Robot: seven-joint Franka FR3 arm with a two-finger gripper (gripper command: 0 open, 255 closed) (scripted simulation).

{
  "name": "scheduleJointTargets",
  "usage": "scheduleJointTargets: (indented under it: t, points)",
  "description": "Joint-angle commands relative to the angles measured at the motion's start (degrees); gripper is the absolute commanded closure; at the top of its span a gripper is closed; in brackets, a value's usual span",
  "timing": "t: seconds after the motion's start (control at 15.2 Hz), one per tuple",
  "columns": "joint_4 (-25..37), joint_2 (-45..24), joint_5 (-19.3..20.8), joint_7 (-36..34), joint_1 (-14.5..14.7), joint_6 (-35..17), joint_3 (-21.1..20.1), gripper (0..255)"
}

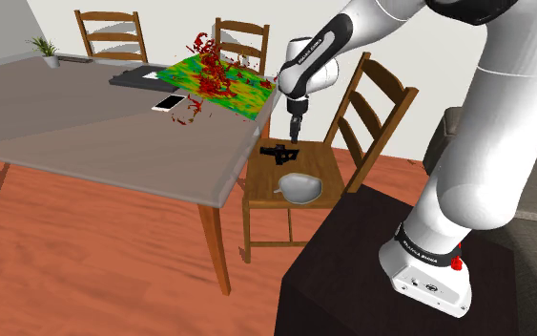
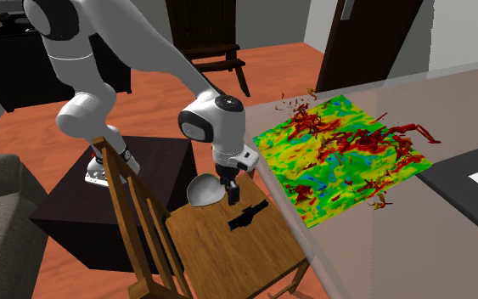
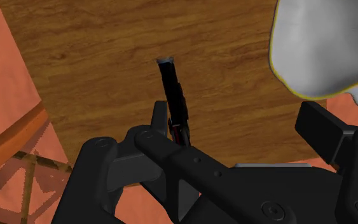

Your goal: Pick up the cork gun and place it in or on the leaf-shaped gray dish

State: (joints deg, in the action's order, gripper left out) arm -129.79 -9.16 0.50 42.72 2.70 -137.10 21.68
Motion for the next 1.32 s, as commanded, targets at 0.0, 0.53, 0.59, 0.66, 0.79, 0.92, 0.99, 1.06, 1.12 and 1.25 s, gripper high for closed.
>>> scheduleJointTargets:
  t: [0.0,0.53,0.59,0.66,0.79,0.92,0.99,1.06,1.12,1.25]
  points:
    - [3.1,-5.0,-2.3,3.7,-0.8,-1.5,-0.7,0]
    - [11.4,-18.1,-6.8,11.0,-4.3,-5.6,-4.1,0]
    - [11.4,-18.7,-7.1,11.2,-4.5,-6.2,-4.2,0]
    - [11.4,-19.3,-7.3,11.3,-4.6,-6.8,-4.3,0]
    - [11.5,-20.6,-7.9,11.7,-4.9,-7.9,-4.7,0]
    - [11.5,-21.0,-8.0,11.8,-5.0,-8.2,-4.8,0]
    - [11.5,-21.0,-8.0,11.8,-5.0,-8.2,-4.8,0]
    - [11.6,-21.0,-8.0,11.8,-5.0,-8.2,-4.8,0]
    - [11.6,-21.0,-8.0,11.8,-5.0,-8.2,-4.8,0]
    - [11.6,-21.0,-8.0,11.8,-5.0,-8.2,-4.8,0]
